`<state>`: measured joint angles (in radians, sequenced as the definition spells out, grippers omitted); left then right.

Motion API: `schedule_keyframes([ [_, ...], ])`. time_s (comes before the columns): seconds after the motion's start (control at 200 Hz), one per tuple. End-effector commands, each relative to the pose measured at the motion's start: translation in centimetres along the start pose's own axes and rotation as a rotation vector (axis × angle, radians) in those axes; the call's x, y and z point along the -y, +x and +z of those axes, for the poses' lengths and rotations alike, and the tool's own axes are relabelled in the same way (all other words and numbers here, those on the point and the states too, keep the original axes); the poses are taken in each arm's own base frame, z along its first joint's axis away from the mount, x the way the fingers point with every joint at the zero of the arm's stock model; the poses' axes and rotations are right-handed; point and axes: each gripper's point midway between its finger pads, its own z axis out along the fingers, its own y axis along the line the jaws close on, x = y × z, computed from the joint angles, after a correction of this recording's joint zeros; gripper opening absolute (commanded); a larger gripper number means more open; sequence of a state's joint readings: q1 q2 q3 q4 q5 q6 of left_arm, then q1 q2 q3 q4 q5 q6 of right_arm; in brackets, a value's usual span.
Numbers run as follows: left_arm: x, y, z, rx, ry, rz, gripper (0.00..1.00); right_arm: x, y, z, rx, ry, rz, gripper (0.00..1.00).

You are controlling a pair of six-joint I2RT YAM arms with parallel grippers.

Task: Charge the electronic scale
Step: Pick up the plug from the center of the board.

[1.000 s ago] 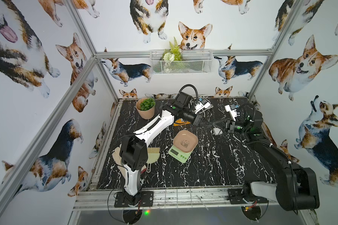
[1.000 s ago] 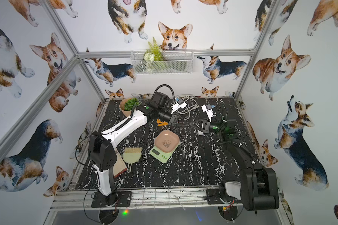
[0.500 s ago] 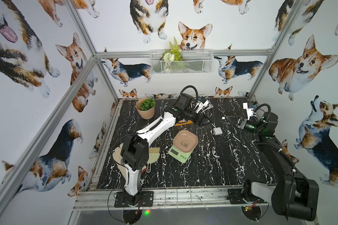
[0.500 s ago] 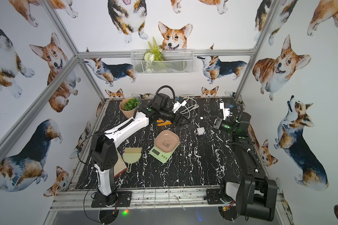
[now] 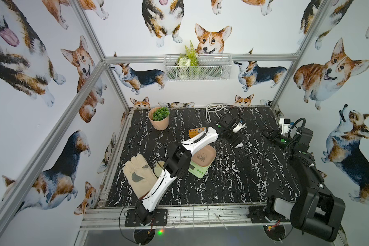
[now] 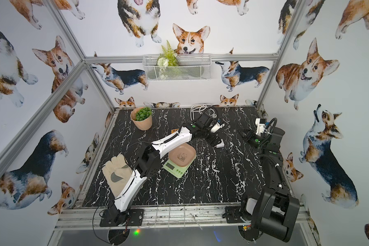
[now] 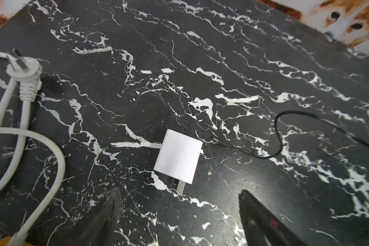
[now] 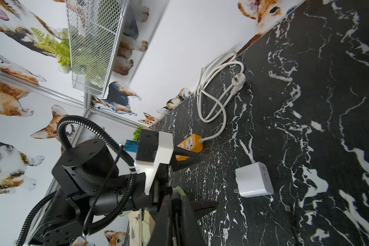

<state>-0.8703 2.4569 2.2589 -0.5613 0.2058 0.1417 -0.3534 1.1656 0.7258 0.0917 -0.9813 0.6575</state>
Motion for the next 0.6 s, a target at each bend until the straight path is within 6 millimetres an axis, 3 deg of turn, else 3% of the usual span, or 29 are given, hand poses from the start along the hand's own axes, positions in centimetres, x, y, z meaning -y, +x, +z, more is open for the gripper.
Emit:
schedule_keyframes([
  [0.0, -1.6, 1.3, 1.3, -0.053, -0.071, 0.12, 0.92, 0.4, 0.1, 0.2, -0.008, -0.003, 0.007, 0.0],
  [0.125, -1.5, 2.0, 2.9, -0.051, -0.05, 0.202, 1.0, 0.6, 0.0, 0.3, -0.009, -0.009, 0.012, 0.0],
  [0.37, 0.4, 3.1, 5.4, -0.067, 0.082, 0.211, 0.99, 0.9, 0.0, 0.5, -0.013, -0.014, 0.015, 0.0],
  [0.595, 0.9, 3.4, 6.6, -0.068, 0.128, 0.153, 0.99, 0.7, 0.1, 0.5, -0.015, -0.021, 0.019, 0.0],
])
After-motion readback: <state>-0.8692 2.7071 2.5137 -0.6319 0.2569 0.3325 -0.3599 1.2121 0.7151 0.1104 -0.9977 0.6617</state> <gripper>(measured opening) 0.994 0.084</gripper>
